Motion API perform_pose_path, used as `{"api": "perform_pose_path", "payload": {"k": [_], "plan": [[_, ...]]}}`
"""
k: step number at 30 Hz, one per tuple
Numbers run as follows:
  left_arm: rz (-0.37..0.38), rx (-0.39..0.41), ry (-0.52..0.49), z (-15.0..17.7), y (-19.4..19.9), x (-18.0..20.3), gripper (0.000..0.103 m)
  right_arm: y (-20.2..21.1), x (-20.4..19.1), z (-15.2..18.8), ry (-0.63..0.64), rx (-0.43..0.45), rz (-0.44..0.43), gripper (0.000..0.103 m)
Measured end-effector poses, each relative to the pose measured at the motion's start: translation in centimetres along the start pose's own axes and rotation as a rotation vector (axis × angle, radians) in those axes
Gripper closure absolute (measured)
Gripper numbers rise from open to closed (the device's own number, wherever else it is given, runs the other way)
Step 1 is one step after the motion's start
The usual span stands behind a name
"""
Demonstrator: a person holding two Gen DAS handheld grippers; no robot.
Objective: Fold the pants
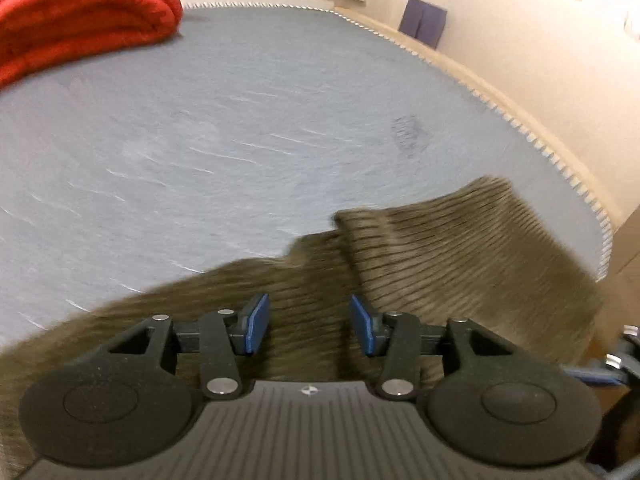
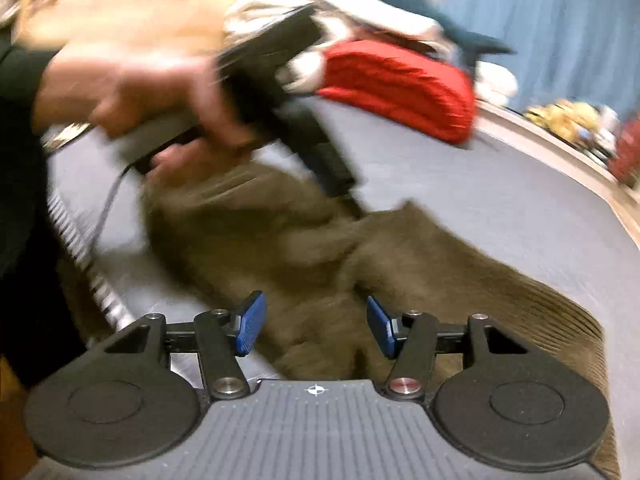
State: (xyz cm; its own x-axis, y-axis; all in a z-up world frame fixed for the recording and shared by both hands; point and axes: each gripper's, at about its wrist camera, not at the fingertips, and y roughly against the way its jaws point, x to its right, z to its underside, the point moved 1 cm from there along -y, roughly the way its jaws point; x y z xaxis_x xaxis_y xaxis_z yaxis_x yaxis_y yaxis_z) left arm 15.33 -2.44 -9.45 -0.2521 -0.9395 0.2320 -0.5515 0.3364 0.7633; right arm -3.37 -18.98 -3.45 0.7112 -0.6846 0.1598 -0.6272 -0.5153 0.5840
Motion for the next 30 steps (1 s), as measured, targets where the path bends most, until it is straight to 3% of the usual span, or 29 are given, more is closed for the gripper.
{"api": "perform_pose_path", "payload": {"k": [3,6,9,11,12,13,15,18,20,22,24,26,27,28,30], "plan": [[0.128,-0.043,0.108,-0.3,-0.9,0.2,0.058,-0.9,2.4,0.5,-0.101,-0.044,0.034,0.045],[0.176,-0.062,0.147,-0.4,-1.9,0.5,0.058,-2.0,2.9,1.4,-0.107,-0.104,-0.014,0.045],[0.155,-0.051,0.139,-0.7,-2.8,1.0,0.058,-2.5,1.5,2.0,-0.001,-0.116,-0.064,0.045],[0.142,-0.045,0.136,-0.9,-3.4,1.0,0.065,-2.9,0.4,2.3,0.077,-0.128,-0.082,0.048],[0.121,-0.041,0.127,-1.1,-3.7,1.2,0.078,-3.1,-0.1,2.4,0.109,-0.127,-0.076,0.054],[0.104,-0.04,0.117,-1.2,-3.8,1.3,0.084,-3.2,0.0,2.2,0.117,-0.13,-0.089,0.078],[0.081,-0.027,0.117,-1.4,-3.6,1.3,0.088,-2.4,-0.2,1.7,0.109,-0.122,-0.115,0.088],[0.055,0.037,0.12,-1.7,-2.0,1.6,0.089,-0.1,-0.3,0.9,0.155,-0.063,-0.149,0.09],[0.07,0.024,0.106,-1.5,-2.0,1.7,0.089,1.5,-0.6,1.2,0.217,-0.036,-0.173,0.09],[0.04,-0.028,0.087,-0.9,-3.0,1.6,0.081,1.6,-0.4,2.2,0.262,-0.093,-0.203,0.09],[0.041,-0.024,0.087,-0.9,-3.0,1.4,0.08,1.3,-0.2,3.4,0.269,-0.151,-0.217,0.09],[0.037,-0.008,0.109,-1.2,-2.4,1.3,0.07,2.1,0.3,3.4,0.219,-0.14,-0.199,0.088],[0.043,-0.004,0.129,-1.1,-2.1,1.1,0.061,2.9,1.3,2.9,0.133,-0.115,-0.21,0.081],[0.072,-0.008,0.159,-1.4,-2.0,0.9,0.056,3.5,2.3,2.3,0.055,-0.082,-0.207,0.066],[0.137,-0.04,0.21,-1.3,-2.3,0.4,0.055,4.9,4.8,1.7,-0.109,0.007,-0.132,0.042]]}}
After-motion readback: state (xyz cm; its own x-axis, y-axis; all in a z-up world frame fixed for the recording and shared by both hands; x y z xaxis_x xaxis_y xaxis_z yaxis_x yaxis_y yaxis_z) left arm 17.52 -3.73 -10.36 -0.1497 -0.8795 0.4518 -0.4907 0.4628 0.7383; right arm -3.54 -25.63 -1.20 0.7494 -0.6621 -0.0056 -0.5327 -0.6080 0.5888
